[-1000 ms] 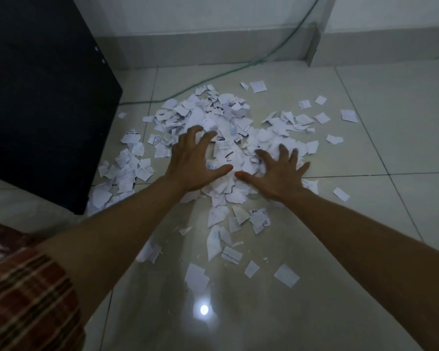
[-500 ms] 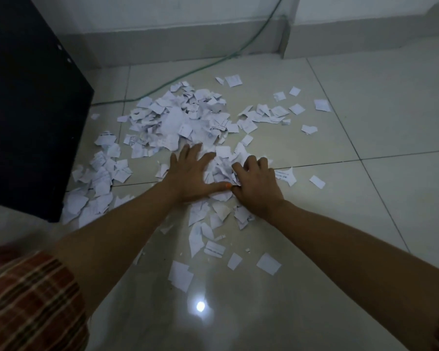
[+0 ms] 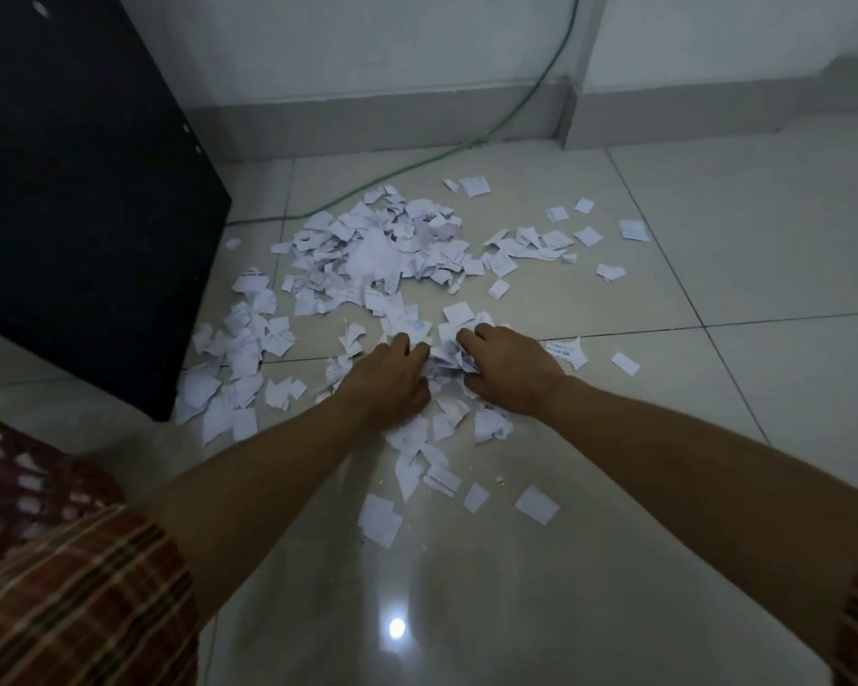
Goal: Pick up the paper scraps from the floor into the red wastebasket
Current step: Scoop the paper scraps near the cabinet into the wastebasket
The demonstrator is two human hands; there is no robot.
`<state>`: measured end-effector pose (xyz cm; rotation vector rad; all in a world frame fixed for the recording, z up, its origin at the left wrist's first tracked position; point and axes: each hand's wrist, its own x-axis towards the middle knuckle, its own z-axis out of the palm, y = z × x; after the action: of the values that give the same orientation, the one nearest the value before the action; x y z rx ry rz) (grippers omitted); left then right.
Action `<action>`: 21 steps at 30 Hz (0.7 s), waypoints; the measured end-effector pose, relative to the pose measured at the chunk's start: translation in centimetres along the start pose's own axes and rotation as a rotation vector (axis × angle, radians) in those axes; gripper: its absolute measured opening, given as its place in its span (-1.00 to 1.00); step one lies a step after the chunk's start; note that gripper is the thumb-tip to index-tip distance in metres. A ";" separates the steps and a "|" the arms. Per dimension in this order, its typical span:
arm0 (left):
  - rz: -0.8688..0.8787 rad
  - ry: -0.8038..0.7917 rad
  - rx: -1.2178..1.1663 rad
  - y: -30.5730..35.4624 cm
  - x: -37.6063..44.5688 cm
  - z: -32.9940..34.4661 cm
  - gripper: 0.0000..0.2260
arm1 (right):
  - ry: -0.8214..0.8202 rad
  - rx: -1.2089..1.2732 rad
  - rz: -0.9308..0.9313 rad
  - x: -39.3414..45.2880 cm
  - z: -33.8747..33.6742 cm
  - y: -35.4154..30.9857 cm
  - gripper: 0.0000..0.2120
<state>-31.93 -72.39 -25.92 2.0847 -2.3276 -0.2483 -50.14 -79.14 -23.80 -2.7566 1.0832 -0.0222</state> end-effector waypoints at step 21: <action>0.044 0.071 0.146 -1.2 -8.3 -17.0 -0.76 | 0.142 -0.145 -0.228 -0.1 -12.8 -7.6 -0.84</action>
<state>-27.92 -66.28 -8.41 2.0622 -2.4150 -0.0042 -46.08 -75.71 -9.95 -3.0365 0.8242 -0.1793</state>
